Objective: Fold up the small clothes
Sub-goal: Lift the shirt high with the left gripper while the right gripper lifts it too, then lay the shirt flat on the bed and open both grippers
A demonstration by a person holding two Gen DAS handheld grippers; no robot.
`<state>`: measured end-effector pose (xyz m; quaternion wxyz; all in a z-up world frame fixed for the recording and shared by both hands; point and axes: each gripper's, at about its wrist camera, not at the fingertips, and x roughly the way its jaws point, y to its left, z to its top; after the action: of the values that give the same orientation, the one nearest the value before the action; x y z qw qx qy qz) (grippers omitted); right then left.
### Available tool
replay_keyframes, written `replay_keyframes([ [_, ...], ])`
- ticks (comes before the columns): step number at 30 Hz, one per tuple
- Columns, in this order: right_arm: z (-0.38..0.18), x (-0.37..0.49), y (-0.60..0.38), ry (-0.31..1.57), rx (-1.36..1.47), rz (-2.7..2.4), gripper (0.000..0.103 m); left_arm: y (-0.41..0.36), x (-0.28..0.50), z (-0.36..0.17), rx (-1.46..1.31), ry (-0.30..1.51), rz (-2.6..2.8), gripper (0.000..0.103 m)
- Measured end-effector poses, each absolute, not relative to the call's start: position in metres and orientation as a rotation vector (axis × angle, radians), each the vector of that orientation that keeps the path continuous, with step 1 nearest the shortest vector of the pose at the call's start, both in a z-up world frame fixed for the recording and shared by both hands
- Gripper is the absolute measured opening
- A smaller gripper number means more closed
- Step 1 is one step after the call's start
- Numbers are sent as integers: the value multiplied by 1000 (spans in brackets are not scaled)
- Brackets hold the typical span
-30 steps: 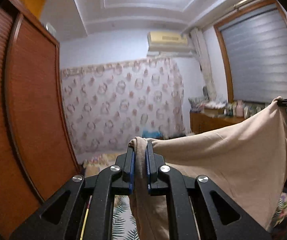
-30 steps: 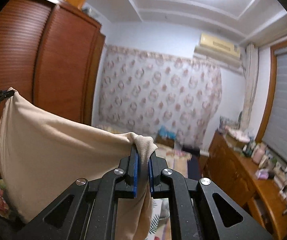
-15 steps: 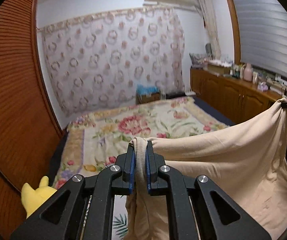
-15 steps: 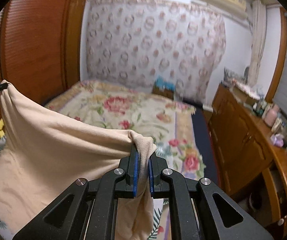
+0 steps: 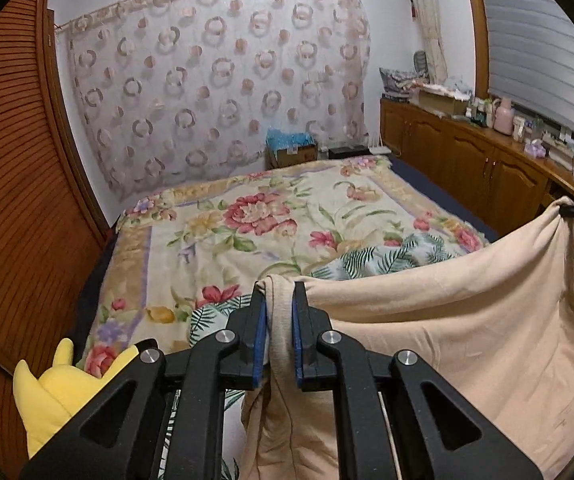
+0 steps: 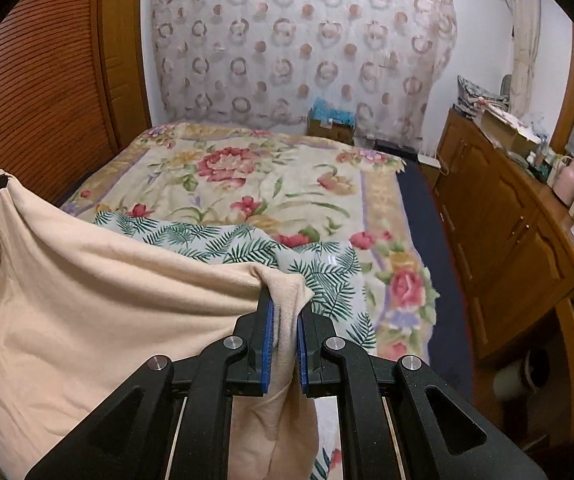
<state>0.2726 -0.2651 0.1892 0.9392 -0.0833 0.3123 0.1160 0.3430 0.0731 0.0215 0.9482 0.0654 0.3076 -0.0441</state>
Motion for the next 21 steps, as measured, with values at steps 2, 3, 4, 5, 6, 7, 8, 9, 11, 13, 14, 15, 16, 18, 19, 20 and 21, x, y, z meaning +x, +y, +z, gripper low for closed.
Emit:
replay_keyframes([
  [2, 186, 271, -265, 647, -168, 234, 11, 72, 344, 17, 130, 650, -93, 17],
  [3, 184, 272, -265, 653, -165, 234, 16, 73, 345, 15, 124, 658, -98, 21],
  [4, 185, 270, -265, 656, -167, 226, 22, 74, 343, 14, 116, 661, -99, 24],
  [5, 184, 270, -266, 659, -167, 218, 26, 75, 341, 14, 108, 661, -101, 31],
  [6, 187, 265, -267, 661, -165, 211, 29, 77, 339, 13, 103, 663, -104, 39],
  [7, 183, 259, -269, 663, -163, 206, 38, 79, 338, 13, 98, 664, -108, 42],
  [8, 184, 251, -271, 665, -161, 194, 43, 80, 331, 13, 89, 667, -121, 43],
  [9, 183, 243, -273, 663, -154, 186, 43, 82, 327, 13, 82, 672, -131, 45],
  [11, 179, 231, -280, 653, -117, 194, 43, 86, 314, 10, 67, 689, -153, 55],
  [13, 174, 213, -286, 649, -83, 204, 43, 90, 299, 4, 50, 698, -171, 70],
  [14, 168, 206, -288, 648, -74, 210, 43, 91, 294, 1, 44, 700, -173, 74],
  [15, 167, 191, -290, 650, -62, 218, 43, 93, 285, -3, 40, 706, -173, 74],
  [16, 163, 182, -290, 656, -55, 225, 43, 94, 281, -6, 38, 712, -171, 74],
  [18, 152, 167, -293, 670, -45, 232, 43, 97, 264, -16, 36, 723, -154, 74],
  [19, 148, 155, -292, 683, -43, 237, 43, 98, 259, -20, 37, 729, -150, 74],
  [20, 143, 150, -292, 695, -40, 245, 43, 99, 255, -24, 37, 736, -148, 74],
  [21, 138, 145, -292, 710, -37, 255, 43, 99, 250, -29, 41, 749, -142, 74],
])
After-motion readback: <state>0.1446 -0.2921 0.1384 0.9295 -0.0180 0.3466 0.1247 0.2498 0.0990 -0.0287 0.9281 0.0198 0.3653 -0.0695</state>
